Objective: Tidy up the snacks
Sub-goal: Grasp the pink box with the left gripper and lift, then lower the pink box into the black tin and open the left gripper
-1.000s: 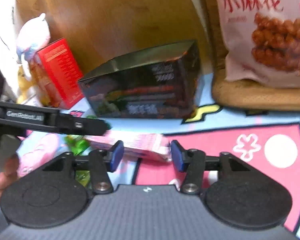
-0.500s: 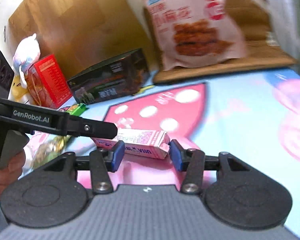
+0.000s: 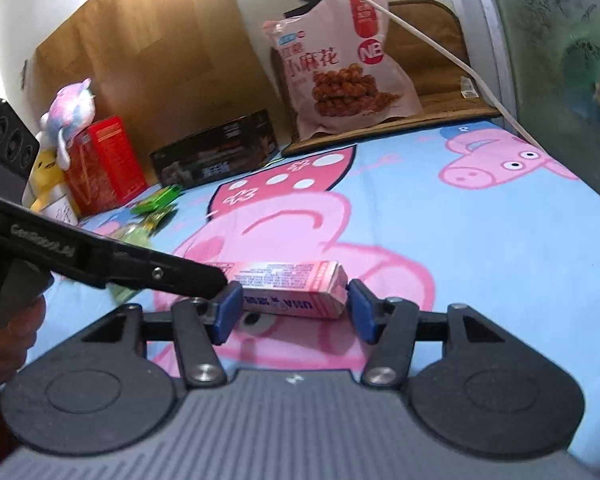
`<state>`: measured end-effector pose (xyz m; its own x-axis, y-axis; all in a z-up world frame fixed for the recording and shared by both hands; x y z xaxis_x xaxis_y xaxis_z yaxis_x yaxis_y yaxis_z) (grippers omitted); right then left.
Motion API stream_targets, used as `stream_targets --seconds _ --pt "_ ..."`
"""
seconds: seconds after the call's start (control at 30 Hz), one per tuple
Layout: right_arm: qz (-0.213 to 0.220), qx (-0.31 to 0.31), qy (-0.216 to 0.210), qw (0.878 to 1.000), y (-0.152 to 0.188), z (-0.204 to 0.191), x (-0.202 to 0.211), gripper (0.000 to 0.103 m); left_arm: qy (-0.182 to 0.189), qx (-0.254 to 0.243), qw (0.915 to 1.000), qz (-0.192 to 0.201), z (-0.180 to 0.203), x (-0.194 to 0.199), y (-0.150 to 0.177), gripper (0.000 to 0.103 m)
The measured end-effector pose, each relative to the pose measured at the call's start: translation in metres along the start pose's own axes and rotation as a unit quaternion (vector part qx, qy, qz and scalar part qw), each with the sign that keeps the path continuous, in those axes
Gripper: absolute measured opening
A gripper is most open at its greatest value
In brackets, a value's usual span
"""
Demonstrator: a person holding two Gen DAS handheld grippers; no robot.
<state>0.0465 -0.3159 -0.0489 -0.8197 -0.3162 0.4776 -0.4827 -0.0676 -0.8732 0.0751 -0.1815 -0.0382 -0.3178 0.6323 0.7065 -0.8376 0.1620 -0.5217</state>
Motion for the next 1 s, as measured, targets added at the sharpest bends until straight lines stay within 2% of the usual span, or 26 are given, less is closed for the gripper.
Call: stream_targets --seconds 0.2,0.4,0.57,0.67,0.8,1.0 --pt "-0.01 0.038 -0.03 0.999 0.001 -0.032 -0.002 0.063 0.019 0.042 0.9989 0.006 -0.027 0.031 0.015 0.073" --pt "-0.027 0.116 -0.101 0.988 -0.004 -0.092 -0.022 0.063 0.008 0.095 0.9947 0.039 -0.071 0.084 0.04 0.073" --pt "-0.03 0.122 -0.178 0.976 -0.015 -0.139 -0.044 0.066 -0.006 0.158 0.9831 0.092 -0.117 0.124 0.051 0.073" --pt "-0.03 0.14 -0.209 0.967 -0.02 -0.165 -0.052 0.074 -0.007 0.195 0.9735 0.12 -0.141 0.141 0.049 0.073" --pt "-0.037 0.16 -0.22 0.962 -0.023 -0.18 -0.054 0.076 0.022 0.225 0.9649 0.134 -0.157 0.153 0.048 0.073" --pt "-0.047 0.182 -0.192 0.963 -0.02 -0.167 -0.051 0.075 0.047 0.216 0.9665 0.13 -0.155 0.154 0.053 0.073"
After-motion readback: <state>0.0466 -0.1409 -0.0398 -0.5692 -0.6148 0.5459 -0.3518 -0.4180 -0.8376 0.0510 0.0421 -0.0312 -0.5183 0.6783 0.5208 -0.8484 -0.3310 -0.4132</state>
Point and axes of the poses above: each gripper's, at about its wrist camera, not at the fingertips, and x roughly against the way its jaws point, z to its right, y to its underside, the point moved 8 cm from there along -x, roughly the way its jaws point, and after that the axes turned 15 degrees about x, right-handed, at the moved point
